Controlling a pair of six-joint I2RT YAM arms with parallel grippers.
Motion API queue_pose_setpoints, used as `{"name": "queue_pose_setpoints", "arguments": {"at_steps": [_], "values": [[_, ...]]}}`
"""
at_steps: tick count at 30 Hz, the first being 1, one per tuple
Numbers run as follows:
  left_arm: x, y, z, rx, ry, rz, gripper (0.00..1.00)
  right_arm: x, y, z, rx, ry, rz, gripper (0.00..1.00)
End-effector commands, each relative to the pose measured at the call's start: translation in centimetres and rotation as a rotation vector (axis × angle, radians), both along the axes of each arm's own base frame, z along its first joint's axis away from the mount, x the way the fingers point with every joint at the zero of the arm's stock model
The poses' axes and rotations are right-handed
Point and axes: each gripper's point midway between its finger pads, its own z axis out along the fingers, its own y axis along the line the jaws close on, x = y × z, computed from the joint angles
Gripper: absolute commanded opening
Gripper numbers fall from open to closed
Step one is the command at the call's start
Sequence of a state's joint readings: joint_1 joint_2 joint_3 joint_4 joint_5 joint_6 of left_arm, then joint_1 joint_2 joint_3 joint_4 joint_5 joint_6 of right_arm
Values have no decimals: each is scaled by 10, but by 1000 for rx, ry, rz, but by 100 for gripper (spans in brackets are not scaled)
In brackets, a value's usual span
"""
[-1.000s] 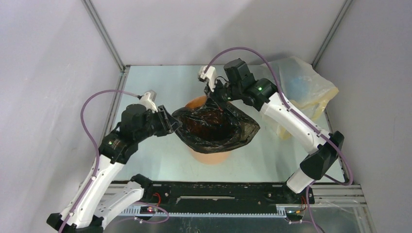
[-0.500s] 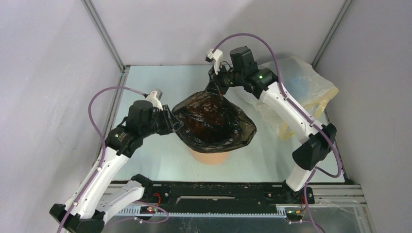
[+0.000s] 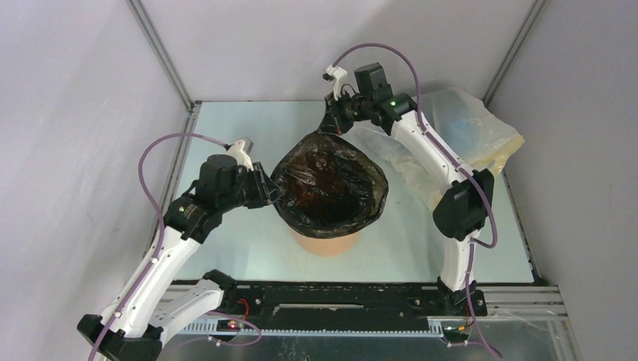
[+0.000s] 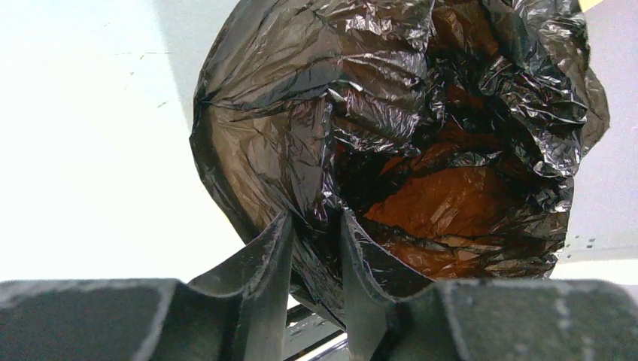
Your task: Put the trash bags into the trash bin
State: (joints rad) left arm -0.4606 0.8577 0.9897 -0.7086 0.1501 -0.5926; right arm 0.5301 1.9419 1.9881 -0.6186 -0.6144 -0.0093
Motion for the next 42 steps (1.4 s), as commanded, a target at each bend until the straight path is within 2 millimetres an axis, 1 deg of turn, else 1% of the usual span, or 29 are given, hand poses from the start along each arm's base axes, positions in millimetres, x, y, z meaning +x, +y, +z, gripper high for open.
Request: {"name": "queue_pose_setpoints", "arguments": {"at_steps": [1, 5, 11, 13, 16, 18, 19, 21, 22, 23, 25, 26, 28, 30, 32, 33, 35, 36, 37, 40, 42], "values": [[-3, -3, 3, 12, -11, -41, 32, 7, 2, 2, 57, 73, 11, 0], [-4, -3, 0, 14, -6, -43, 32, 8, 3, -25, 39, 172, 27, 0], [-4, -3, -2, 11, -5, -42, 32, 0, 8, -72, 16, 305, 64, 0], [-4, -3, -2, 8, -6, -42, 32, -3, 9, -81, 22, 325, 71, 0], [-4, -3, -2, 7, -7, -43, 33, -3, 9, -83, 37, 335, 70, 0], [-4, -4, -1, 4, -9, -46, 33, -2, 7, -76, 44, 326, 61, 1], [-4, -4, 0, 3, -11, -46, 34, 0, 5, -70, 50, 318, 52, 6], [-4, -4, 4, -4, -21, -45, 39, 3, -1, -54, 68, 299, 27, 22], [-4, -3, 7, -8, -30, -41, 41, 6, -5, -45, 76, 283, 2, 35], [-4, -2, 12, -15, -45, -33, 44, 11, -12, -36, 83, 272, -36, 45], [-4, 1, 24, -30, -88, -16, 51, 17, -26, -16, 109, 247, -94, 50], [-4, 2, 31, -37, -107, -9, 54, 17, -33, -2, 129, 228, -114, 52], [-5, 5, 43, -54, -137, -3, 62, 18, -47, 13, 153, 211, -160, 55], [-7, 9, 56, -67, -170, 5, 68, 17, -61, 29, 173, 180, -209, 62], [-7, 18, 64, -68, -192, 26, 70, 13, -77, 43, 193, 154, -256, 70], [-4, 27, 68, -69, -201, 53, 70, 10, -85, 47, 204, 154, -280, 72], [-2, 40, 70, -73, -212, 84, 68, -1, -99, 54, 233, 150, -312, 72], [0, 44, 68, -80, -213, 95, 66, -7, -106, 56, 249, 144, -326, 72], [3, 47, 62, -91, -203, 100, 65, -15, -111, 56, 260, 143, -335, 71], [11, 44, 46, -168, -172, 87, 63, -41, -123, 47, 270, 153, -356, 71], [16, 38, 36, -226, -156, 71, 63, -57, -129, 36, 255, 176, -372, 71]]}}
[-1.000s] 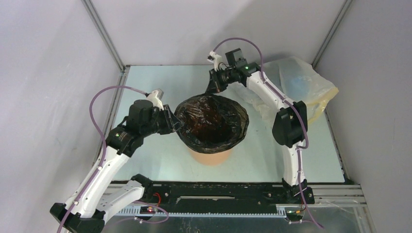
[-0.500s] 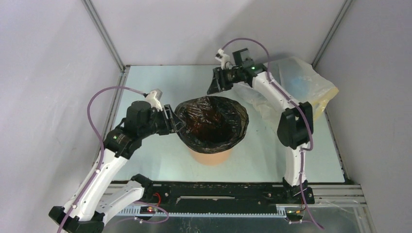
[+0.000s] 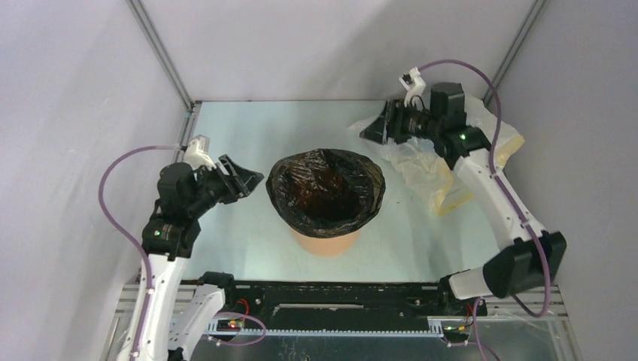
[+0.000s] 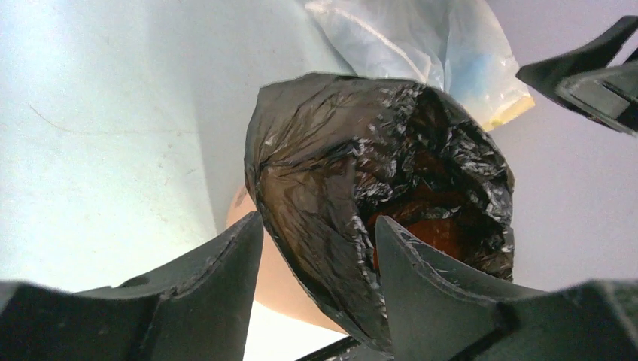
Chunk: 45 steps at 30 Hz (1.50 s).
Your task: Put the trash bags into the trash bin
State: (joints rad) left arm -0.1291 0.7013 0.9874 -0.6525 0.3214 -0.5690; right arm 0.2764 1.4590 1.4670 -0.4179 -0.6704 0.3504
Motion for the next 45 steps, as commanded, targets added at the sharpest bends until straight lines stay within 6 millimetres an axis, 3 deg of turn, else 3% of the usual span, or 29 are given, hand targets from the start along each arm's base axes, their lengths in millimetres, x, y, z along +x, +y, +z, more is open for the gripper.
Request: {"name": "queue_pose_setpoints", "arguments": {"at_steps": [1, 7, 13, 17, 21, 26, 28, 36, 45], "values": [[6, -21, -19, -126, 18, -117, 63, -25, -11, -15, 8, 32, -44, 71], [14, -24, -36, -188, 18, -115, 66, -68, -29, -39, 7, 33, -96, 71], [19, -22, -54, -196, 51, -106, 66, -81, -45, -63, -46, 54, -165, 71], [21, -24, -61, -204, 68, -122, 59, -87, -41, -71, -35, 76, -132, 52], [24, -24, -69, -207, 89, -125, 52, -86, -39, -79, -32, 101, -122, 24], [25, -23, -77, -200, 105, -118, 46, -85, -39, -86, -40, 118, -128, 10], [26, -24, -80, -203, 109, -125, 39, -83, -41, -91, -54, 130, -137, 1], [28, -25, -99, -196, 148, -134, 3, -84, -47, -127, -116, 187, -152, 0], [22, -27, -126, -192, 204, -149, 0, -91, -34, -173, -153, 261, -132, 0]]}}
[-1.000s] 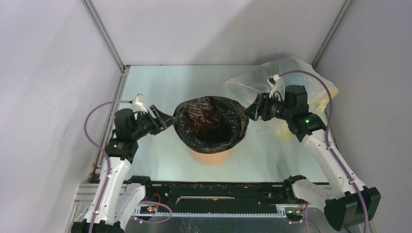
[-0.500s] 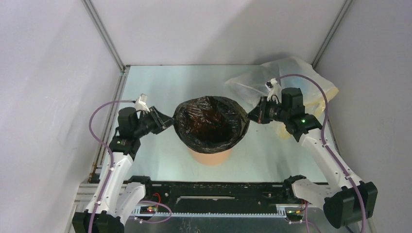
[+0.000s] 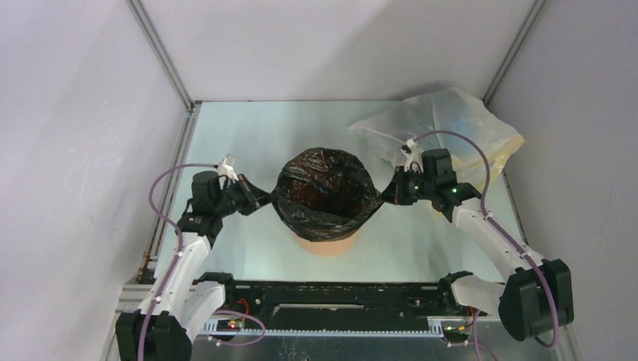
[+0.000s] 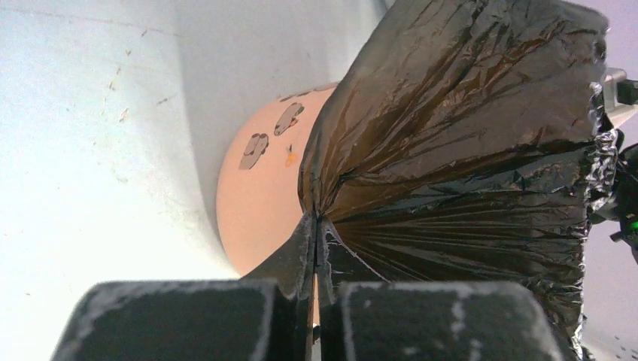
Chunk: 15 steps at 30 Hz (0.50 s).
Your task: Put the trash bags into the trash bin
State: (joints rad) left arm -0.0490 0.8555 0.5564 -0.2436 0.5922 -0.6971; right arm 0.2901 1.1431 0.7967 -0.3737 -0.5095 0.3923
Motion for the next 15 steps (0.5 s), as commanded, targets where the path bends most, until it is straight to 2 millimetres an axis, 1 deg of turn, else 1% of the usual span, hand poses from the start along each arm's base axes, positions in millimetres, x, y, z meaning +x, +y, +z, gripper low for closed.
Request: {"name": "queue_pose_setpoints", "arguments": {"at_steps": [1, 5, 7, 12, 15], "values": [[1, -1, 3, 1, -49, -31, 0, 6, 14, -9, -14, -37, 19, 0], [0, -2, 1, -1, -44, -32, 0, 4, 25, -23, -26, -17, 33, 0], [-1, -2, -1, 0, -40, -32, 0, 4, 27, -27, -25, -11, 33, 0], [-1, -1, -4, 4, -32, -23, 0, 7, 24, -29, -45, -21, 17, 0], [-1, 2, -9, 13, -22, -6, 0, 7, 21, -36, -81, -15, 4, 0]]}}
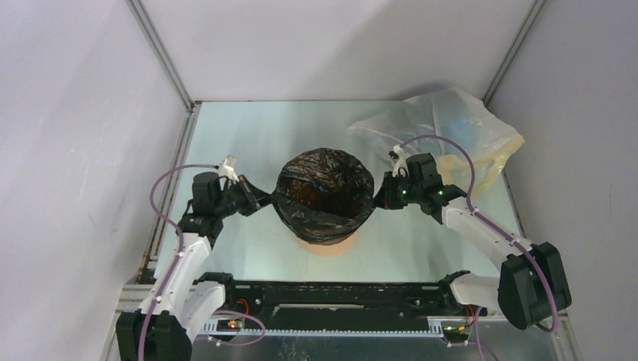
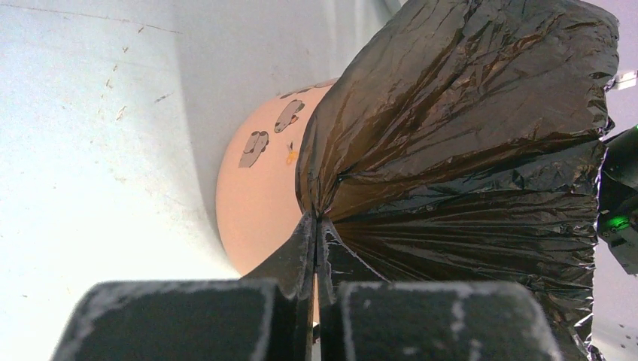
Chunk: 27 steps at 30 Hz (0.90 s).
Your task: Put the trash bags into the trash bin
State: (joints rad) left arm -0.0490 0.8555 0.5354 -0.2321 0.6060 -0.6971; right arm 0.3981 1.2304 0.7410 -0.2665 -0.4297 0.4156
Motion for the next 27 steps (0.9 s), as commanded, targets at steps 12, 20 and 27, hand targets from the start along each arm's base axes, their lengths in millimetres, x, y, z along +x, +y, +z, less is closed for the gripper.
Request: {"name": "queue_pose_setpoints", "arguments": {"at_steps": [12, 20, 27], "values": [[7, 7, -11, 14, -37, 47, 0, 8, 15, -27, -51, -11, -3, 0], [11, 9, -1, 15, -79, 63, 2, 15, -33, 25, -109, -166, -140, 34], [14, 12, 5, 29, -102, 83, 6, 6, -62, 107, -187, -387, -190, 35]]}}
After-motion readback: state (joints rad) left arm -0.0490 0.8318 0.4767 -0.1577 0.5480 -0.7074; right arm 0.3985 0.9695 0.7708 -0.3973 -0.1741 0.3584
